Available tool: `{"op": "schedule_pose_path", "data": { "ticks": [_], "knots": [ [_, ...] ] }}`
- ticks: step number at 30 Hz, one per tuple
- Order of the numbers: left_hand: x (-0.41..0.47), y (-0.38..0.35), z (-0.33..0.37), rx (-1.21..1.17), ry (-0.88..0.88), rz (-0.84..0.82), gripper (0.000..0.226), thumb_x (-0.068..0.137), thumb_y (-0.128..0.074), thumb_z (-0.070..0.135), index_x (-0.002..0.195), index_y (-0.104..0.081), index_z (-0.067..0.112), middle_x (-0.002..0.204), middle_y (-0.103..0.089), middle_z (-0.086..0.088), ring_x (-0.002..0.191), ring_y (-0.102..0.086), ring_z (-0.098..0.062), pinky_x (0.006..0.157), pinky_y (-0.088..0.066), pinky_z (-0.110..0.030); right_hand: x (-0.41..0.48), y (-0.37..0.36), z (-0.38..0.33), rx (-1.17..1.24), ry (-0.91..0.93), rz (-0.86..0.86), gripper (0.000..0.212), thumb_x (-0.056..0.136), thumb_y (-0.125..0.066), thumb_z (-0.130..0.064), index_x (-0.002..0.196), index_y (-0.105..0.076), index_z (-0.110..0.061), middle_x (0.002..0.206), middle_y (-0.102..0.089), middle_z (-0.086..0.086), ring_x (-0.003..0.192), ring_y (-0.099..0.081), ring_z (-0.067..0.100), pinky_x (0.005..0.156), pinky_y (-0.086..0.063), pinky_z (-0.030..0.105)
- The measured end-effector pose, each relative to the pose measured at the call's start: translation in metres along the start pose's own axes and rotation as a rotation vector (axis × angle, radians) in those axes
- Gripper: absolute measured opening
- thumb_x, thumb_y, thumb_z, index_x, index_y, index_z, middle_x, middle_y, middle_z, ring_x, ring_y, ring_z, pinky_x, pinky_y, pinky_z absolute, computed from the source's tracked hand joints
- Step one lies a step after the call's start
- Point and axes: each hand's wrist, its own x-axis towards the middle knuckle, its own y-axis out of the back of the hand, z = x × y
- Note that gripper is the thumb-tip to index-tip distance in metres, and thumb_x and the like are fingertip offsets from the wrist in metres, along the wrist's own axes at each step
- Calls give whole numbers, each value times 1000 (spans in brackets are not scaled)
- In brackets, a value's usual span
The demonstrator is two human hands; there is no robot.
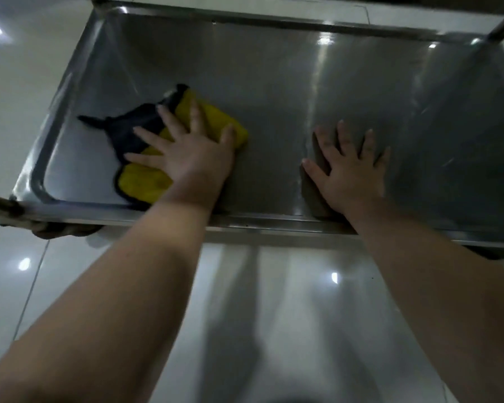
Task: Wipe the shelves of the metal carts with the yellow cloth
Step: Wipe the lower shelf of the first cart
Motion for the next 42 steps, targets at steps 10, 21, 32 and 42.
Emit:
{"op": "schedule_pose_path", "data": {
  "ticks": [10, 21, 32, 42],
  "knots": [
    [12, 25, -117, 193, -569, -26, 80, 74, -16, 93, 145, 5, 63, 164, 11, 16, 151, 14, -27, 115, 7, -65, 3, 7, -1, 50, -2, -46, 68, 89, -23, -75, 150, -5, -53, 165, 3, -11, 149, 6, 39, 115, 2, 65],
    [-24, 11, -89, 111, -204, -49, 78, 82, -15, 86, 149, 11, 54, 163, 22, 6, 145, 22, -44, 104, 11, -78, 24, 17, -107, 95, 261, -14, 64, 95, -27, -66, 154, -17, -41, 165, -5, -7, 151, 5, 33, 118, 1, 60],
    [56, 39, -124, 55, 78, 60, 83, 80, -18, 88, 152, 1, 51, 164, 17, 1, 146, 18, -44, 100, 10, -81, 28, -1, -126, 42, 294, 21, 63, 95, -16, -69, 153, -5, -47, 165, -1, -10, 151, 3, 29, 119, 6, 52],
    [3, 21, -109, 119, -279, -77, 78, 81, -18, 88, 146, 13, 58, 162, 23, 9, 146, 24, -39, 104, 12, -77, 32, 2, -106, 79, 266, -1, 64, 92, -17, -72, 152, -7, -50, 165, -3, -13, 151, 2, 25, 120, 3, 52]
  ]
}}
